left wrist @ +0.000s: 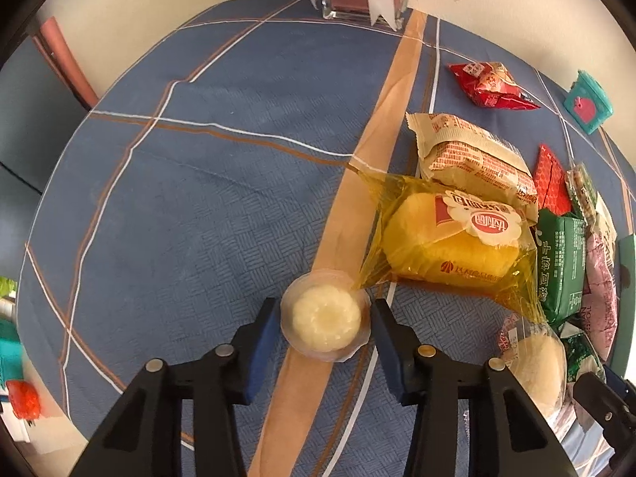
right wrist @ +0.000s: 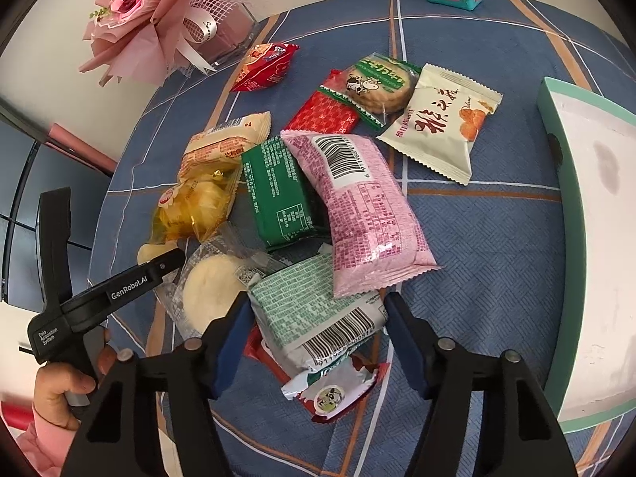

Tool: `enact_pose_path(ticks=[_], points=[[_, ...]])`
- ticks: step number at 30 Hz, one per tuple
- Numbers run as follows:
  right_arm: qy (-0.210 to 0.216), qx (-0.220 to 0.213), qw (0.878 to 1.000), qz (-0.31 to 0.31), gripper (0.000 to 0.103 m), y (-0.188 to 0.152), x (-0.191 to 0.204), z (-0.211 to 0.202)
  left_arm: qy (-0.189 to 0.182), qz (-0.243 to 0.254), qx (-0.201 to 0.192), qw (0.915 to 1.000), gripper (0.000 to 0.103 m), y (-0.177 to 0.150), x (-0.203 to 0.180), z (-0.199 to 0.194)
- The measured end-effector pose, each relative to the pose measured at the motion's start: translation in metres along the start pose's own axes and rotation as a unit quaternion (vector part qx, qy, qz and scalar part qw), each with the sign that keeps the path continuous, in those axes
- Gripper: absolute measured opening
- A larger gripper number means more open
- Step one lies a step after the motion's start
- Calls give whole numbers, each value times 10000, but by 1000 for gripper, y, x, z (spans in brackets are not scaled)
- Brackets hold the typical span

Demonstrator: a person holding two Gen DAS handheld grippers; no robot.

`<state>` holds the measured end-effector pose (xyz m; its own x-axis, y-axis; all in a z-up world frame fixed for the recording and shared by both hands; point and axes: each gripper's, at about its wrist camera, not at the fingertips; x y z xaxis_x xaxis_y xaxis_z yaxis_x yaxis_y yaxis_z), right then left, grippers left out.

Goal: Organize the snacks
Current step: 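Grasp the yellow pudding cup with the left tool while the right tool grasps the green-and-white biscuit pack, then carry the pudding cup and green pack over the white tray with both tools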

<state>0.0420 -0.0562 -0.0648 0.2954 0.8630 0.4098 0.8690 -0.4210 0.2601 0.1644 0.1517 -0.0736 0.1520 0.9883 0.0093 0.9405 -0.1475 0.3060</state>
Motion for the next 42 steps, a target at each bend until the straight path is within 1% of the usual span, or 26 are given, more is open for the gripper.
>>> enact_pose_path(ticks=[6, 13, 17, 23, 27, 32, 37, 42], points=[[71, 25, 10000, 41, 65, -2, -1, -6, -108, -292, -22, 9995, 49, -10, 4, -12], [294, -126, 9995, 28, 65, -4, 4, -28, -231, -565, -190, 9980, 49, -23, 7, -46], [500, -241, 9984, 55, 65, -7, 6, -46, -318, -651, -368, 9967, 49, -27, 9, -74], [632, -631, 9960, 23, 65, -12, 8, -80, -490, -677, -761, 9936, 49, -25, -4, -113], [484, -948, 9943, -49, 65, -11, 6, -101, -658, -635, -1013, 9906, 49, -21, -21, -140], [296, -1091, 9935, 152, 65, -10, -10, -117, -920, -518, -1215, 9870, 49, -18, -56, -167], [-96, -1295, 9899, 561, 65, -7, -43, -133, -1168, -374, -1228, 9848, 49, -19, -94, -178], [-506, -1517, 9813, 1067, 65, -6, -87, -152, -1329, 0, -1229, 9835, 49, -26, -145, -180]])
Point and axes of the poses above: each gripper's, at about its wrist camera, not at the fingertips, and z roughly the way its jaws point, x to its left, y to its top, and after that the axes turned 2 degrees about -z, right-handed
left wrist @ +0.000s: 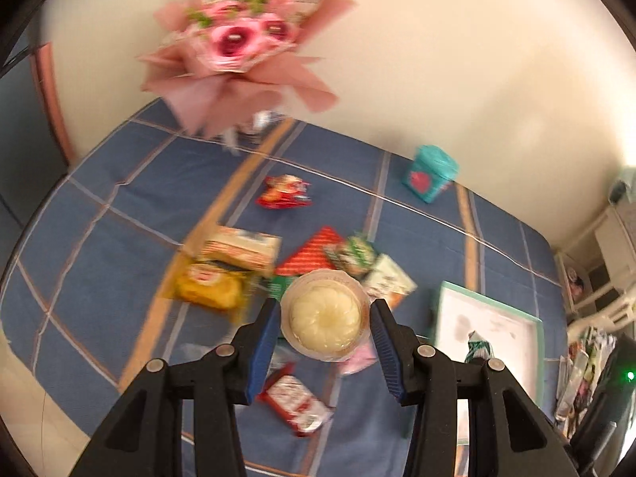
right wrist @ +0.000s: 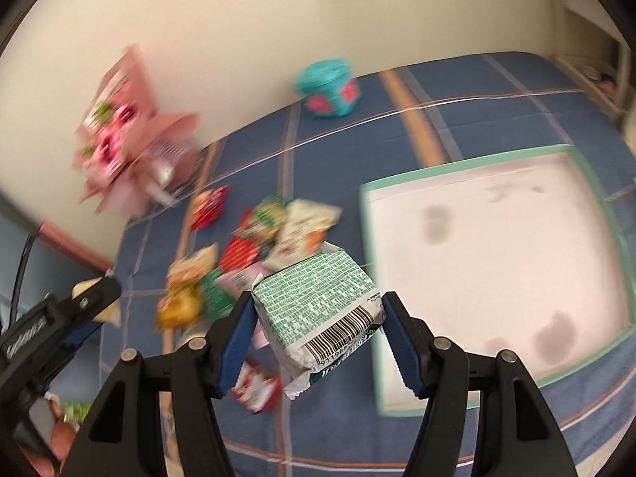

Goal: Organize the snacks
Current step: 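Carry the pudding cup and green pack over the white tray with both tools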

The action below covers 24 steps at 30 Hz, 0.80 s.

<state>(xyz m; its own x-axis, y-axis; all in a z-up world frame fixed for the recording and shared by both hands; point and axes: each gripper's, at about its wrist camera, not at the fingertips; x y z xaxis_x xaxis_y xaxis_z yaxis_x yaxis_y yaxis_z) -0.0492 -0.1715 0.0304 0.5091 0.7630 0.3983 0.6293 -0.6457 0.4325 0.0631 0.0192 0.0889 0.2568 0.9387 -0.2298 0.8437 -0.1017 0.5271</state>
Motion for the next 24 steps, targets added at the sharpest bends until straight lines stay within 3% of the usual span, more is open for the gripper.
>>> enact_pose_path(ticks=[9, 18, 24], points=[[-980, -127, 9918, 816, 65, 16, -80, -4, -301, 455, 166, 9984, 49, -24, -75, 26], [-1662, -230, 9823, 832, 65, 28, -120, 3, -471, 825, 243, 9952, 49, -41, -132, 63], [-2053, -310, 9742, 882, 65, 33, -140, 16, -385, 1151, 205, 9924, 49, -45, -159, 91]])
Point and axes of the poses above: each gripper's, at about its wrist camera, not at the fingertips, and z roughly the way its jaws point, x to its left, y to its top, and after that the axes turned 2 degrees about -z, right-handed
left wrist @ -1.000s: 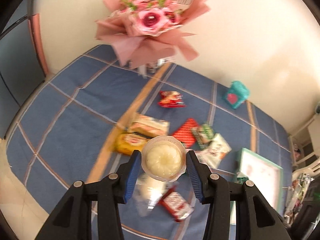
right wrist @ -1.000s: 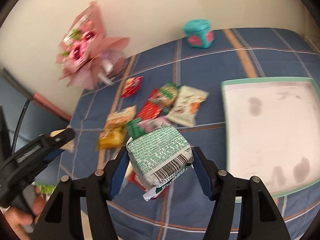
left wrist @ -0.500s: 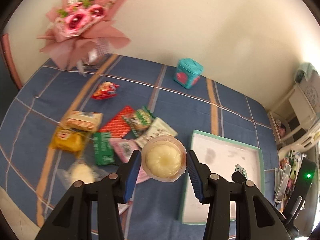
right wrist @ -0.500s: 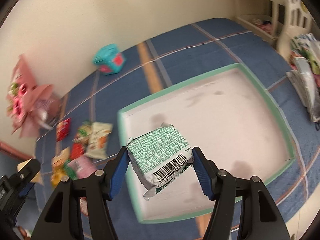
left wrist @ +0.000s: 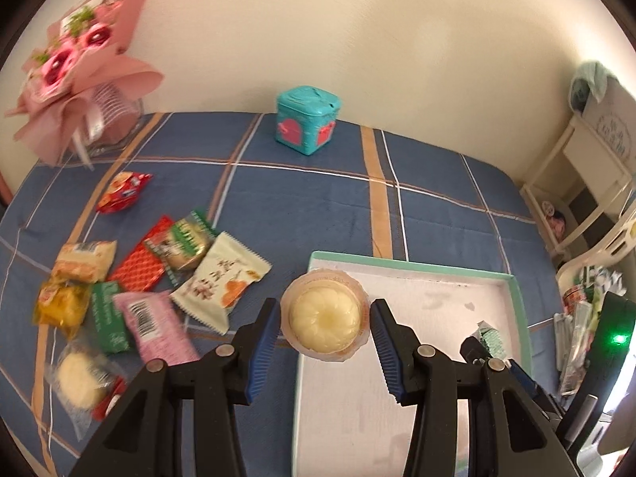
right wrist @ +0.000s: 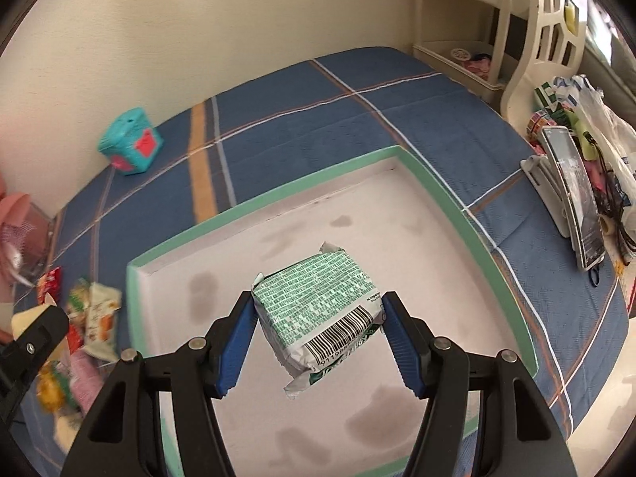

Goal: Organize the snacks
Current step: 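Carry the pudding cup and green pack over the white tray with both tools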

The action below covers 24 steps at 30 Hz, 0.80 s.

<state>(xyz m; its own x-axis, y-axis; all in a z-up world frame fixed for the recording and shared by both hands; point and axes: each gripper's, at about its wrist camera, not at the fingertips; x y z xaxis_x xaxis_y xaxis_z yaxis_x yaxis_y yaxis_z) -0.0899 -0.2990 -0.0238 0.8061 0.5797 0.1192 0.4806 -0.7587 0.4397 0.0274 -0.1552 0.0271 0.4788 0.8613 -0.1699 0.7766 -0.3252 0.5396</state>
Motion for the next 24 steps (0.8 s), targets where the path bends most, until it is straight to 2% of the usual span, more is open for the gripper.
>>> enact_pose_path(ticks=[9, 16, 24], points=[[-315, -192, 9993, -27, 65, 8, -4, 26, 41, 450, 105, 9989, 49, -1, -16, 44], [-459, -415, 9980, -152, 65, 15, 1, 34, -19, 468, 182, 9987, 49, -1, -18, 66], [-543, -355, 9979, -72, 65, 19, -5, 48, 7, 630, 191, 9978, 50, 1, -23, 82]])
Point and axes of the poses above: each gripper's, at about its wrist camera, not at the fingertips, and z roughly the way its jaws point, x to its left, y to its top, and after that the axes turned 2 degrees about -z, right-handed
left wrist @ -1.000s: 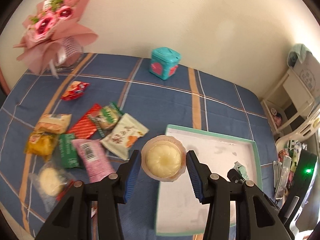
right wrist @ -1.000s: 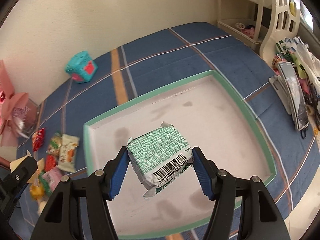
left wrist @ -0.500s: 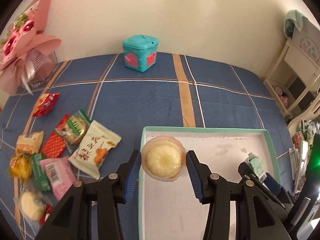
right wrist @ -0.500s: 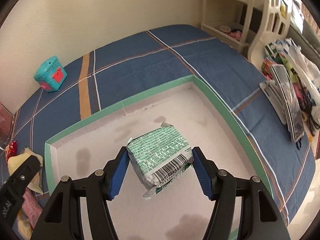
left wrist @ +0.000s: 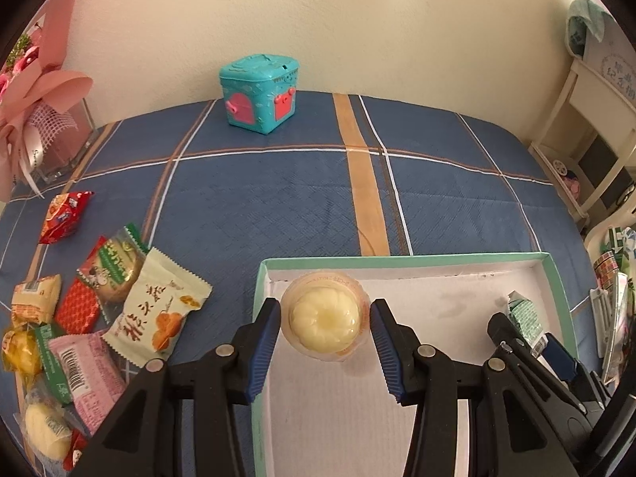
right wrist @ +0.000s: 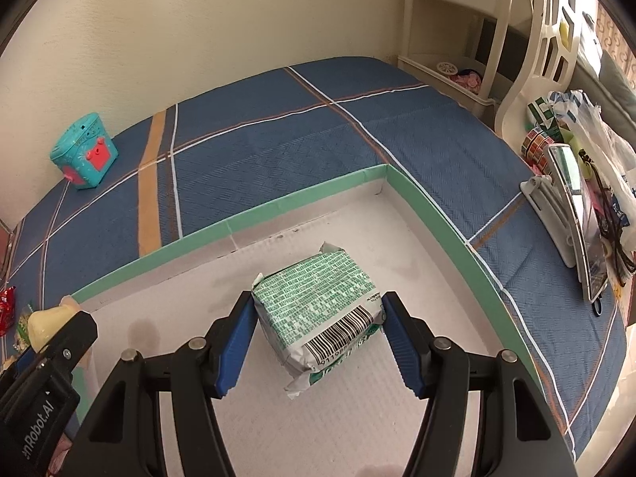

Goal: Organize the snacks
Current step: 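Carry the pudding cup and green pack over the white tray with both tools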

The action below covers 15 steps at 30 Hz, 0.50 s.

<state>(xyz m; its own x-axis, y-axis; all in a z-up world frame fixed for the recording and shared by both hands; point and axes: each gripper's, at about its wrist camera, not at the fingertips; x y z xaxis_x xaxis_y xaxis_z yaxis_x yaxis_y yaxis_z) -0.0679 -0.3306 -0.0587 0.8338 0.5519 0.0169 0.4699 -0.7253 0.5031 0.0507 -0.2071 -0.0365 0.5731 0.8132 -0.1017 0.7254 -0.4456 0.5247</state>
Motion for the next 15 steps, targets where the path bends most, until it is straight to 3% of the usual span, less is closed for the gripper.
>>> enact_pose_path(ticks=[15], points=[[-113, -74, 9998, -116, 66, 4, 4, 7, -12, 49, 89, 9999, 51, 0, 5, 9]])
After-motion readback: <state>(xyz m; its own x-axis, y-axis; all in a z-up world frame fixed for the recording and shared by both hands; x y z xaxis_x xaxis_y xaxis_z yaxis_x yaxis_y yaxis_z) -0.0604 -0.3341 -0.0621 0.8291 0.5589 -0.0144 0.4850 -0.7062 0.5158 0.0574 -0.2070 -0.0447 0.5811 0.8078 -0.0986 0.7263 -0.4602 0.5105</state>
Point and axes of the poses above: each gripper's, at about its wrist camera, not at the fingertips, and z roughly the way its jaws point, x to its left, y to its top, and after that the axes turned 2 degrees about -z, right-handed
